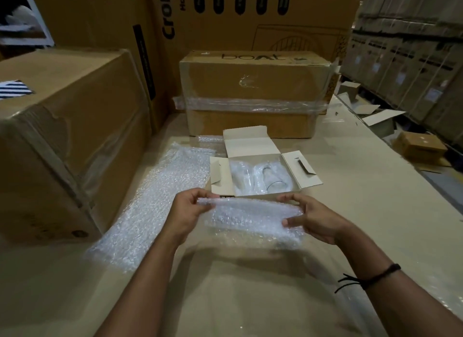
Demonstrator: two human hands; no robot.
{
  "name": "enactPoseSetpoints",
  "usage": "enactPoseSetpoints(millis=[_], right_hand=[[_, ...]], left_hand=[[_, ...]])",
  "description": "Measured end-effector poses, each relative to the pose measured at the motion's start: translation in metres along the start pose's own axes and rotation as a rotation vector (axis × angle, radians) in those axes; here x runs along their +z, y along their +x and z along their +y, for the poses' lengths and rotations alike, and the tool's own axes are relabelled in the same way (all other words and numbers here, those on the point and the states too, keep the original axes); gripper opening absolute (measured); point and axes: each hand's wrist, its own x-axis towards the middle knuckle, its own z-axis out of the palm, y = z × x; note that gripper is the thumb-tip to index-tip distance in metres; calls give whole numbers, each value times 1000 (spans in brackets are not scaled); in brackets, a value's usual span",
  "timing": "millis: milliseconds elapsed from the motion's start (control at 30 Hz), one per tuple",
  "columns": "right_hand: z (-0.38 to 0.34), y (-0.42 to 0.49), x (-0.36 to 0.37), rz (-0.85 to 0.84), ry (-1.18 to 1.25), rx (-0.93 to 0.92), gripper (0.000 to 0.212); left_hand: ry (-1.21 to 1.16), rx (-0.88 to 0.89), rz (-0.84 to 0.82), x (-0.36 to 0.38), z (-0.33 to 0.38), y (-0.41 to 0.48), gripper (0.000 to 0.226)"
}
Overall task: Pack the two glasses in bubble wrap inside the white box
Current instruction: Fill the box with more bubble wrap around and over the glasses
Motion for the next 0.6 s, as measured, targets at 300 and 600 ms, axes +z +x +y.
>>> enactPoseSetpoints(millis=[300, 600], right_hand=[[-43, 10, -4, 117, -247, -260, 31], [-58, 51, 19, 236, -848, -266, 46]], left_hand=[[578, 447, 353, 34, 39, 75, 23], [488, 249, 177, 40, 30, 149, 39]])
